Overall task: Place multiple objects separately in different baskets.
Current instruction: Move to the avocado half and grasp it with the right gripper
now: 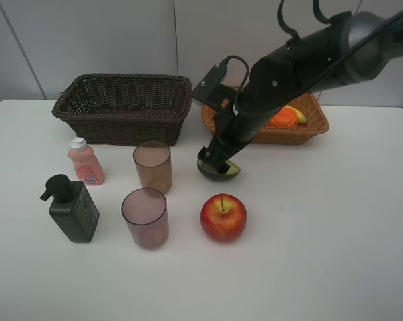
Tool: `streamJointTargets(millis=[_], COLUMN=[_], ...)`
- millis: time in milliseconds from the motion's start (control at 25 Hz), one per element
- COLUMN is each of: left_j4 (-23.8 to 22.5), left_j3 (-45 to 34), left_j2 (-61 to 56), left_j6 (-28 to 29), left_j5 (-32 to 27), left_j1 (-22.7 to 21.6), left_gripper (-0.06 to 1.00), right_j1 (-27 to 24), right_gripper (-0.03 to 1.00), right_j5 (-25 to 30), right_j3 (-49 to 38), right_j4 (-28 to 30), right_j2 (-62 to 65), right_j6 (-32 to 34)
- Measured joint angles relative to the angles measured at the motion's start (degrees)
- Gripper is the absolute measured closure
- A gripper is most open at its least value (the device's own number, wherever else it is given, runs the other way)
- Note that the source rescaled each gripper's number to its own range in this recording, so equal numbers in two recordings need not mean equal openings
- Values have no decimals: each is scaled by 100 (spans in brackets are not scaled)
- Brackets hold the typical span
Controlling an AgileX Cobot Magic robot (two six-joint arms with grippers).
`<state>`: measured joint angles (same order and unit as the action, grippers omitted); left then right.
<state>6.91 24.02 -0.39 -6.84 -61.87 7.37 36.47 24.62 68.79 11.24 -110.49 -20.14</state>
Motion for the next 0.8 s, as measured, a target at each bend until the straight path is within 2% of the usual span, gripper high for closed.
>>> streamJointTargets(millis=[800], left_j4=[0], left_j3=[0], left_j2=[0], left_j6=[0], left_j5=[0], left_j1=[0], left_gripper=[-3], right_j1=[99], right_gripper=[-3], right_j5=[-464], right_j3=[0], right_j4=[-42], right_j2=[-641], right_j6=[0])
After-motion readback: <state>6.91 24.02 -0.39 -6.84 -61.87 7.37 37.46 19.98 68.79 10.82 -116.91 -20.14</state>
